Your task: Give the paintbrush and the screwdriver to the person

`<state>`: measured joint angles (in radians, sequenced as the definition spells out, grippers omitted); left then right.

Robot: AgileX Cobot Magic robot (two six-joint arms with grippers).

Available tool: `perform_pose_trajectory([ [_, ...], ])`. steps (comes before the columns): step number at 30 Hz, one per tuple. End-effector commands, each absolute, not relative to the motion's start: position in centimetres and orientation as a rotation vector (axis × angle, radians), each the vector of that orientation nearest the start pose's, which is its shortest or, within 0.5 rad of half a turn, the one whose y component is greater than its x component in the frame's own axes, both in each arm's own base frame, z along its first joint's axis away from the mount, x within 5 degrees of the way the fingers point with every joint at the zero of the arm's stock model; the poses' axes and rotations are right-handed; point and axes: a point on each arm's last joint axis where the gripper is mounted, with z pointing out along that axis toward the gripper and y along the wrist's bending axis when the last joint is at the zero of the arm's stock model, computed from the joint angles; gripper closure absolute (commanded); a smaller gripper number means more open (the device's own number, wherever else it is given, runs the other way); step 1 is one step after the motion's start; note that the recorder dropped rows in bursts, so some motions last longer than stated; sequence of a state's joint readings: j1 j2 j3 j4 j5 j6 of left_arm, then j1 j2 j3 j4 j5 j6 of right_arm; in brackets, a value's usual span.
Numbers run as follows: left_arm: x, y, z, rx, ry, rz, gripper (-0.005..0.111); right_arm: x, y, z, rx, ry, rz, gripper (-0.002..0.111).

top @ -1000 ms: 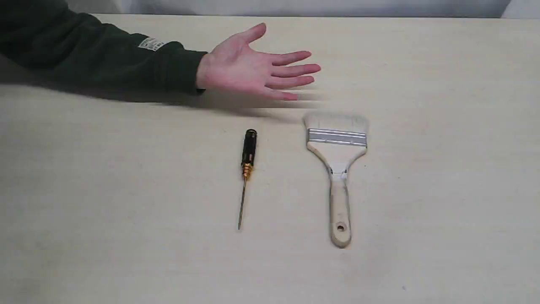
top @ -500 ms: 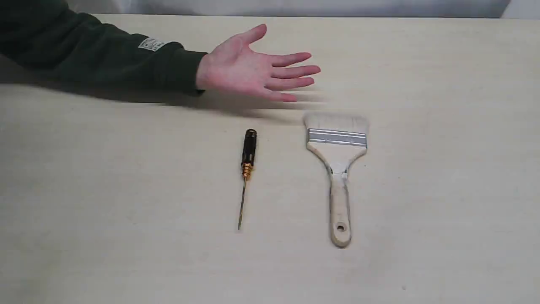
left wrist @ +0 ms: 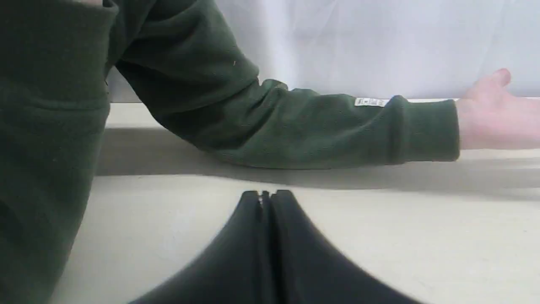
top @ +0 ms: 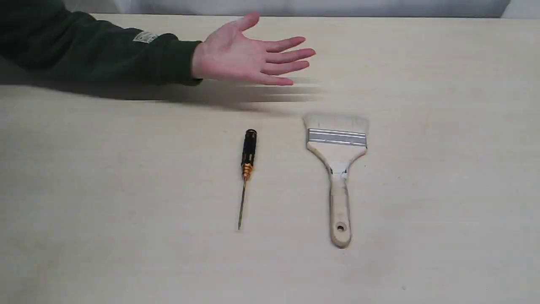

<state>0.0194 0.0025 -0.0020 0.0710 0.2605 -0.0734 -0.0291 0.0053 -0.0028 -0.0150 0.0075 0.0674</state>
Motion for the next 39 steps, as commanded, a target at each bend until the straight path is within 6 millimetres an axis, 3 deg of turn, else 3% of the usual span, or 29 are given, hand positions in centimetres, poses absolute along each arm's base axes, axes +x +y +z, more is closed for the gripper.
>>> perform_pose_trajectory([
  [1,5.5,0.2,19.1,-0.028,1.731,0.018,0.107,5.6,-0.2,21.6,0.130,1.448,0.090,0.104],
  [7,5.5,0.2,19.1,-0.028,1.731,0.018,0.107,5.5,-0.5,22.2,0.318,1.359,0.276,0.104],
  [15,5.5,0.2,19.1,-0.031,1.733,0.015,0.107,5.3,-0.5,23.0,0.402,1.298,0.385,0.103],
  [22,5.5,0.2,19.1,-0.031,1.733,0.015,0.107,4.3,-0.1,31.3,0.327,1.248,0.395,0.104],
  [25,5.5,0.2,19.1,-0.031,1.733,0.015,0.107,4.7,0.1,34.6,0.285,1.278,0.362,0.104],
  [27,5.5,0.2,19.1,-0.031,1.733,0.015,0.107,5.5,0.2,36.9,0.246,1.325,0.330,0.104],
  [32,5.5,0.2,19.1,-0.031,1.733,0.015,0.107,11.3,1.2,40.5,0.052,1.641,0.261,0.104],
  [36,5.5,0.2,19.1,-0.031,1.733,0.015,0.107,16.3,2.5,40.8,-0.100,1.835,0.368,0.104],
  [39,5.5,0.2,19.1,-0.031,1.733,0.015,0.107,20.5,3.0,39.6,-0.138,1.949,0.446,0.104],
])
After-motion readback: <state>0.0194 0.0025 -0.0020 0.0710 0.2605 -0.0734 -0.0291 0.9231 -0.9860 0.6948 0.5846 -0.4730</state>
